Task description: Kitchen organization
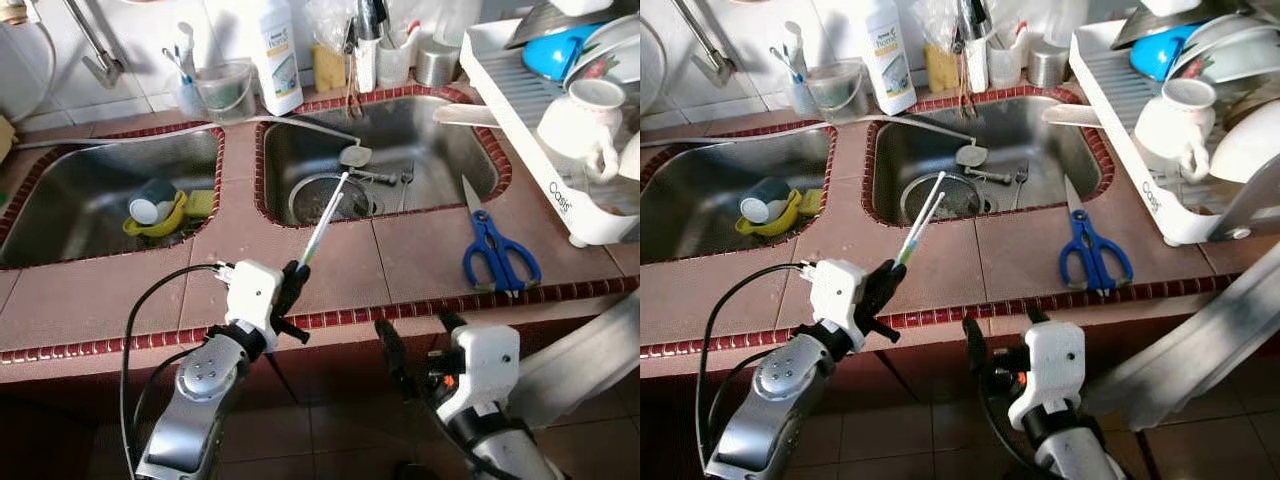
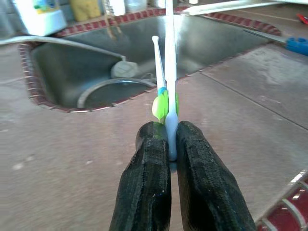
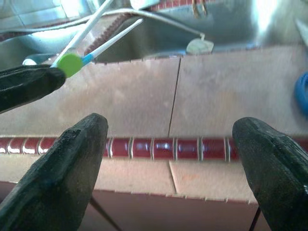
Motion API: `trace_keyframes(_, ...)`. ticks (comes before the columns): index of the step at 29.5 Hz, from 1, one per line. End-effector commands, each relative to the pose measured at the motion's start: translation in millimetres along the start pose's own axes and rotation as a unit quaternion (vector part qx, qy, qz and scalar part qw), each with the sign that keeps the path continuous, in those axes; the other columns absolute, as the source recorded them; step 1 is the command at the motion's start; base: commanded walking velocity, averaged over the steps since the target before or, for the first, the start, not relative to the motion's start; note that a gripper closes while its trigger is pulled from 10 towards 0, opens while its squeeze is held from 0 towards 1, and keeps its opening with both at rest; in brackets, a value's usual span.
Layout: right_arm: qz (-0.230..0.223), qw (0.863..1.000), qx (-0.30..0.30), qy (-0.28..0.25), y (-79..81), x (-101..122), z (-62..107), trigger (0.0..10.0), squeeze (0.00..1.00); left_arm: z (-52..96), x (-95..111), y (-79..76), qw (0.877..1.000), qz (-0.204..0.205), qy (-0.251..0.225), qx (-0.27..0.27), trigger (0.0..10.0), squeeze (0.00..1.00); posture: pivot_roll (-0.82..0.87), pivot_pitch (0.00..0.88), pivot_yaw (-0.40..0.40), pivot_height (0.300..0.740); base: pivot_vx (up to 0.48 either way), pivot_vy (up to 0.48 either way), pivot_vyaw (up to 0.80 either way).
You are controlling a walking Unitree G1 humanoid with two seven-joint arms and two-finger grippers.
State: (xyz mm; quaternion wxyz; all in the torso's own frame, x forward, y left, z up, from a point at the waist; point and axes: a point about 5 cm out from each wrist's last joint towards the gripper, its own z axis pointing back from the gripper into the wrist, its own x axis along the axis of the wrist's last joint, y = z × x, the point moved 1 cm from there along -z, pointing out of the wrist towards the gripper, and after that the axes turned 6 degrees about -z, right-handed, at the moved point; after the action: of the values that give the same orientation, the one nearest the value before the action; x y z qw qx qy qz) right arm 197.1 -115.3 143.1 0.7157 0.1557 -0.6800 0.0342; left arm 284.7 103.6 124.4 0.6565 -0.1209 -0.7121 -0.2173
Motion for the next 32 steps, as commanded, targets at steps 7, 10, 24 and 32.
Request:
trace_keyframes(7,0.002,1.0,0.025,-0.007,-2.3,2,-13.6,10.0,0.0,-0.7,5,26.0,0.998,-0.011,0.004,0.056,10.0,0.0,-0.19,0.1,0.074,0.74,0.0,0.0,0.0)
trace_keyframes(10,0.01,0.999,0.024,-0.019,-8.0,8,-25.0,10.0,0.0,0.1,5,30.7,0.997,-0.016,0.005,0.073,10.0,0.0,-0.17,0.08,0.06,0.74,0.0,0.0,0.0)
trace_keyframes(24,0.031,0.997,-0.032,-0.062,-36.8,22,-54.8,10.0,0.0,4.7,13,40.0,0.992,-0.017,0.0,0.121,10.0,0.0,-0.11,0.036,0.029,0.74,0.0,0.0,0.0)
trace_keyframes(32,0.032,0.996,-0.045,-0.073,-46.9,24,-55.4,10.0,0.0,1.2,16,40.2,0.993,-0.012,0.004,0.121,10.0,0.0,-0.12,0.032,0.024,0.74,0.0,0.0,0.0)
